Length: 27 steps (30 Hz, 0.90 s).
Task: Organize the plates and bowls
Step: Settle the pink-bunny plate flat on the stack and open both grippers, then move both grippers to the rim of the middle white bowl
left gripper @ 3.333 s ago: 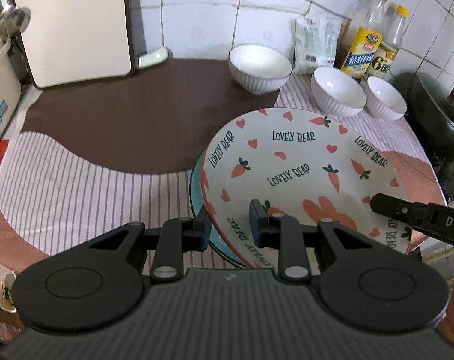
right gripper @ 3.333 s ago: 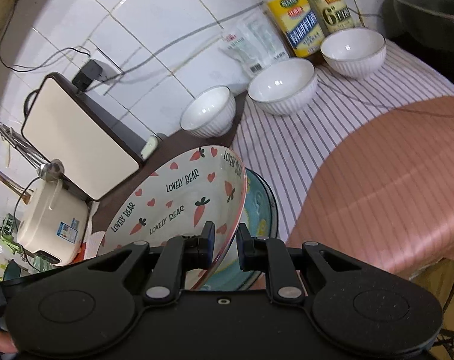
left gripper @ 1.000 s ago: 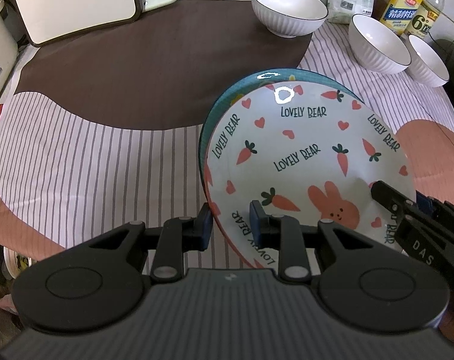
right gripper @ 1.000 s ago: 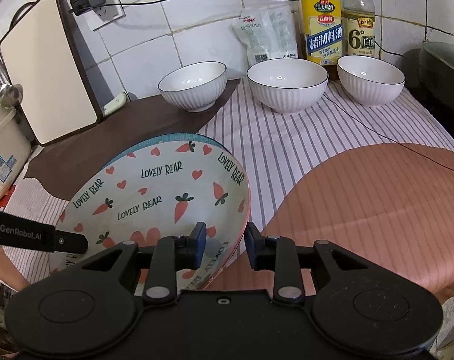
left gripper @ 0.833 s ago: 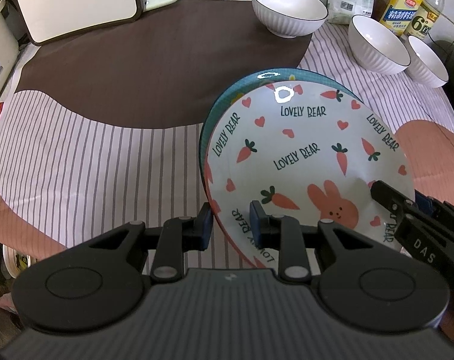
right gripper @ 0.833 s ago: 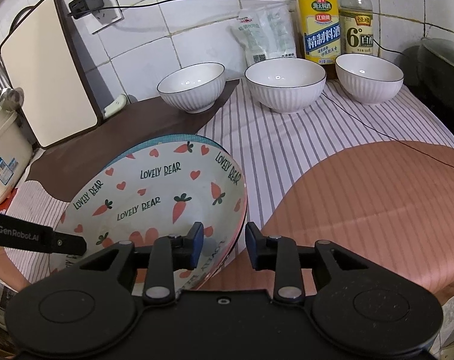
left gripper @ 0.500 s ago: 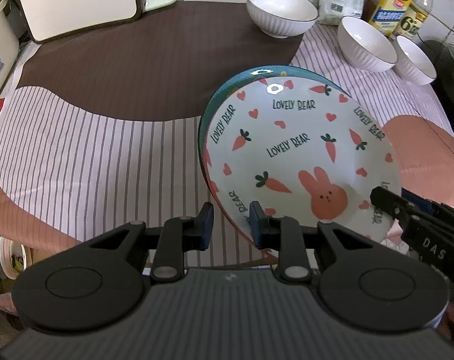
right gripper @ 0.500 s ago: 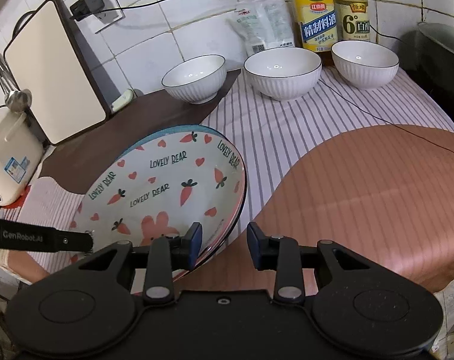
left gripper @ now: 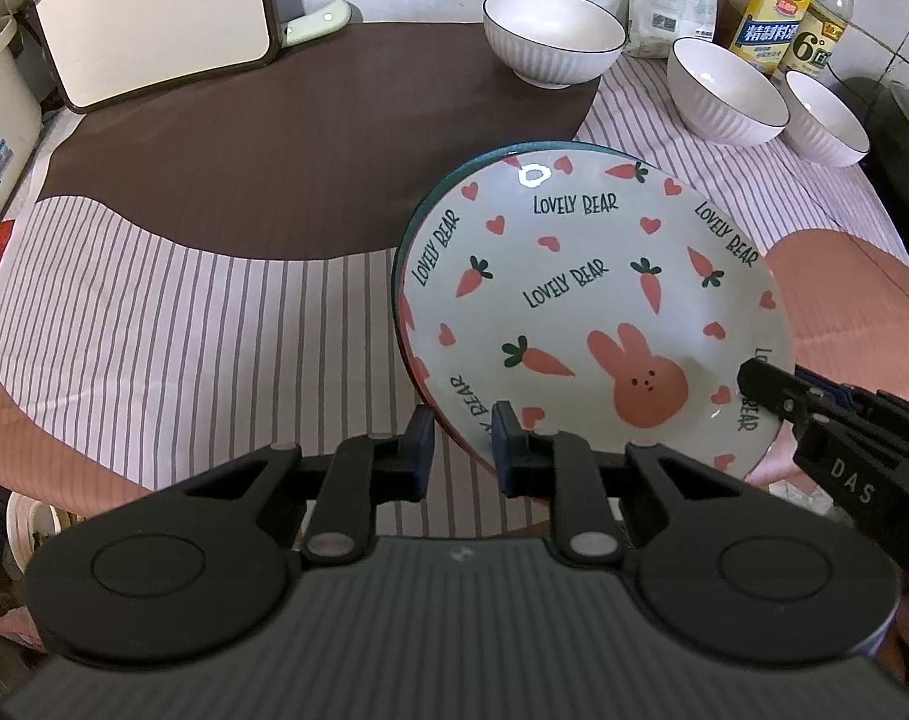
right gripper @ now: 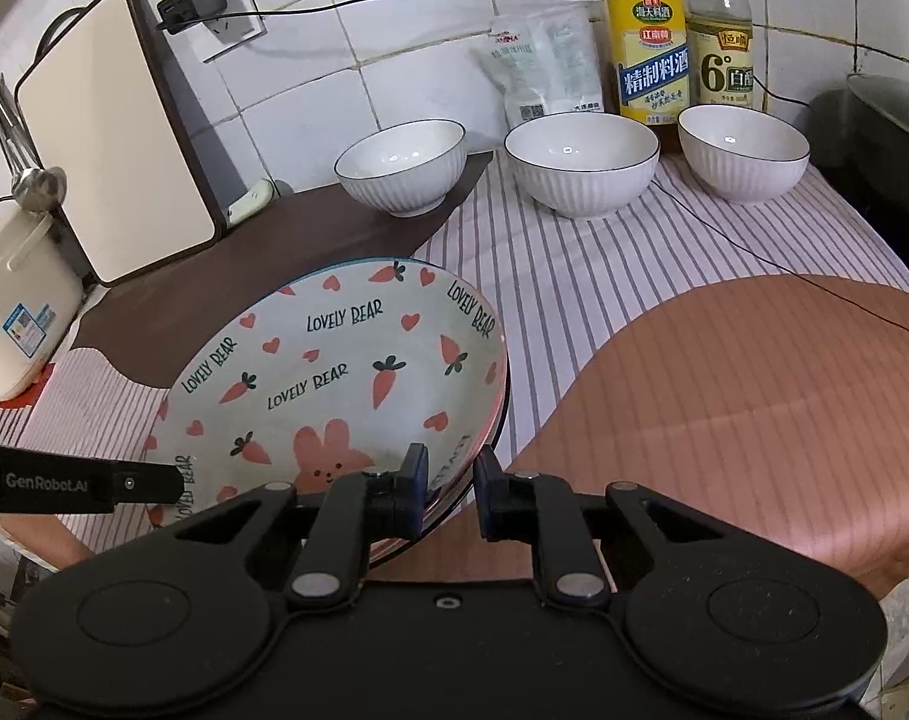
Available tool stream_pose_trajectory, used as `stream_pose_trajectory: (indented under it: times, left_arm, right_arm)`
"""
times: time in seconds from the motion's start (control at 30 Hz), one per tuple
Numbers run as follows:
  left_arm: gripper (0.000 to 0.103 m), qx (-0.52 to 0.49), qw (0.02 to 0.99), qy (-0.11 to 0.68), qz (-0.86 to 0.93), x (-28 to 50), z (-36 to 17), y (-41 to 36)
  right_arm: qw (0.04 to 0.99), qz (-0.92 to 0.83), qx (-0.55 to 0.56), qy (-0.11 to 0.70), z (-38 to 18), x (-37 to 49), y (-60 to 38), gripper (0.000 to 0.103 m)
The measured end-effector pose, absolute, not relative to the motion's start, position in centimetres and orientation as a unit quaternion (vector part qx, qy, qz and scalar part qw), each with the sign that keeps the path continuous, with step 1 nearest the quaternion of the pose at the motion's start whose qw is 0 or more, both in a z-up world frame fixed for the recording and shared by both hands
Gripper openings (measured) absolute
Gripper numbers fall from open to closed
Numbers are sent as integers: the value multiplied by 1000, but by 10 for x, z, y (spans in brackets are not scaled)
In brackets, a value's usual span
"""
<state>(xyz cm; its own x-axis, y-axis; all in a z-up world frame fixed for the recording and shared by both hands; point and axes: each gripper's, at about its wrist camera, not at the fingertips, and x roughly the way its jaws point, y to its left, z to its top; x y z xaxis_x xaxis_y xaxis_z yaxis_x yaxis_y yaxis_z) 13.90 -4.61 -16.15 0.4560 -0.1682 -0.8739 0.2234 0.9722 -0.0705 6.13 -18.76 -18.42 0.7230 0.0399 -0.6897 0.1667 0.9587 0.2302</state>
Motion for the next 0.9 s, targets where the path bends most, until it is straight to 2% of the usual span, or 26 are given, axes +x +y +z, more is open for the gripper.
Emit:
stream_pose_trajectory:
  times: [0.4, 0.9]
  left_arm:
    - [19, 33, 848, 516, -119, 135, -152, -43]
    - [19, 63, 860, 476, -173, 98, -90, -59]
  right_arm:
    - [922, -20, 129, 365, -177, 55, -189, 23]
    - [954, -17, 47, 294, -116, 1, -210, 23]
